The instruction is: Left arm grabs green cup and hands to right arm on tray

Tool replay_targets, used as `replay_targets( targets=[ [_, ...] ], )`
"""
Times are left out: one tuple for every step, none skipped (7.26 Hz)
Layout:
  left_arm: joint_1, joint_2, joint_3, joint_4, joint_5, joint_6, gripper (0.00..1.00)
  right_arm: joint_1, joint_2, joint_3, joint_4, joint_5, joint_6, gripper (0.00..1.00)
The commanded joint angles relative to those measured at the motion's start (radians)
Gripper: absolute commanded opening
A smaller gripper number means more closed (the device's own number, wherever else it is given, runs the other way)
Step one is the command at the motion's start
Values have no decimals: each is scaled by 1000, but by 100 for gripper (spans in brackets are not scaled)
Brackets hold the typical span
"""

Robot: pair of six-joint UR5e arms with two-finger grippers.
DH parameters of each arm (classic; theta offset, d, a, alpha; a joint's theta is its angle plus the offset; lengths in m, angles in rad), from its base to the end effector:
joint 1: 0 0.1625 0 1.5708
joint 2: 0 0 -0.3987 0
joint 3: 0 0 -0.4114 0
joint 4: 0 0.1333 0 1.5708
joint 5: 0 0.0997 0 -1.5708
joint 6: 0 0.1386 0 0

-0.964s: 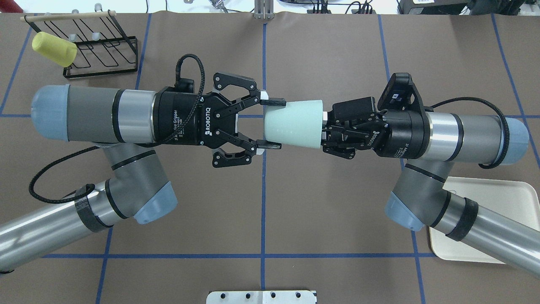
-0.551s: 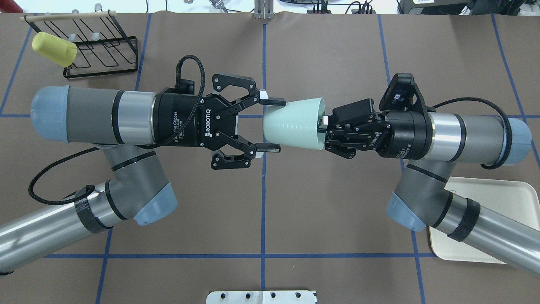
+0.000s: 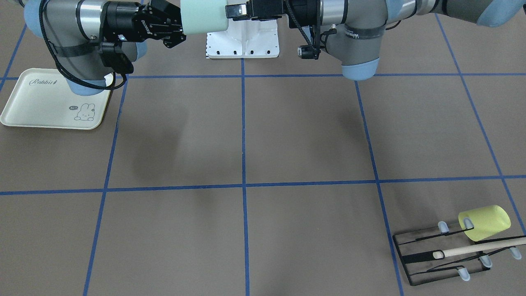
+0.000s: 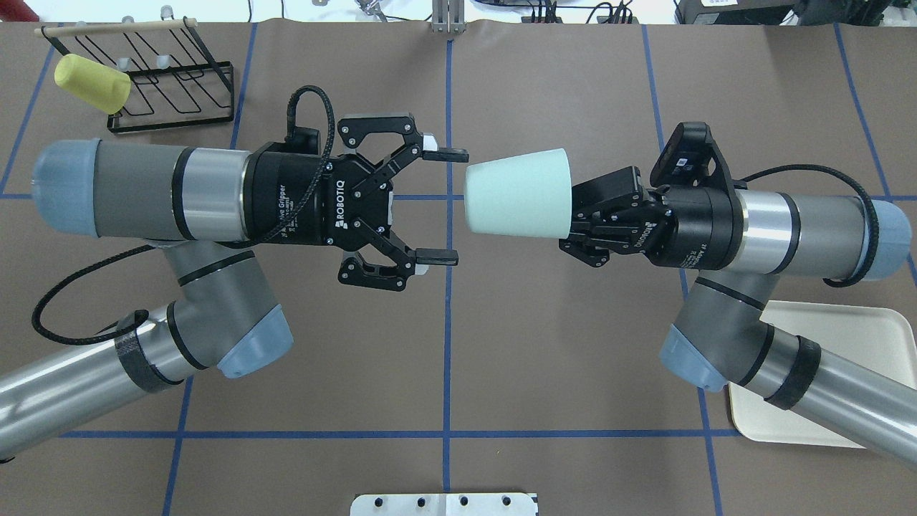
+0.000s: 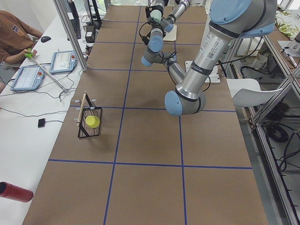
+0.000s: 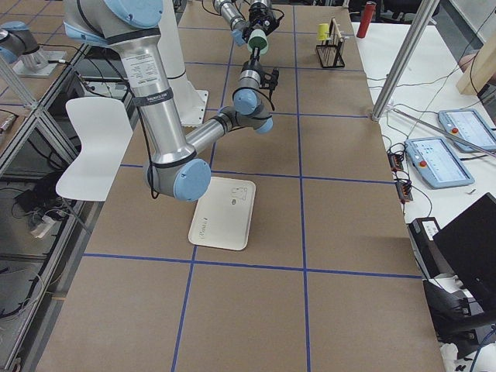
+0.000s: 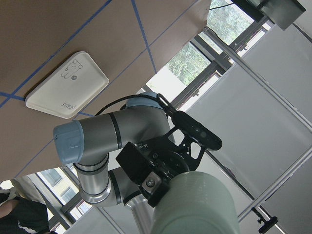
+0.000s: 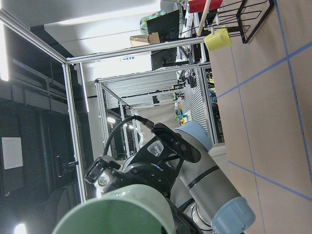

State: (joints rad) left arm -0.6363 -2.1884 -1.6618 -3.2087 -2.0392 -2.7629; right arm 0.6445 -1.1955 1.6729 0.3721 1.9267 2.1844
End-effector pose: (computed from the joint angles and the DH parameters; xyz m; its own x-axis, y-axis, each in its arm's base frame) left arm 0.4098 -0.3907 0.0620 -0.4600 -0.6909 -0.5577 -0.4231 0.7227 -0.5465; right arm -0.3666 -0.3819 0.1810 -0.7092 0.1422 0.6906 0.0356 0.9854 -0.1663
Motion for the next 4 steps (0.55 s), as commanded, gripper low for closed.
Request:
replay_targets(
  targets=[
    [-72, 54, -24, -3, -47, 2, 100, 15, -39, 1, 39, 0, 9, 0],
    [-124, 67, -21, 1, -67, 3, 100, 35, -68, -1, 39, 18, 5, 0],
    [-158, 76, -10, 12, -73, 37, 100, 102, -100, -13, 18, 114, 0, 0],
    [-173, 116, -16, 42, -91, 128, 100, 163, -133, -7, -46, 209, -8, 0]
  ],
)
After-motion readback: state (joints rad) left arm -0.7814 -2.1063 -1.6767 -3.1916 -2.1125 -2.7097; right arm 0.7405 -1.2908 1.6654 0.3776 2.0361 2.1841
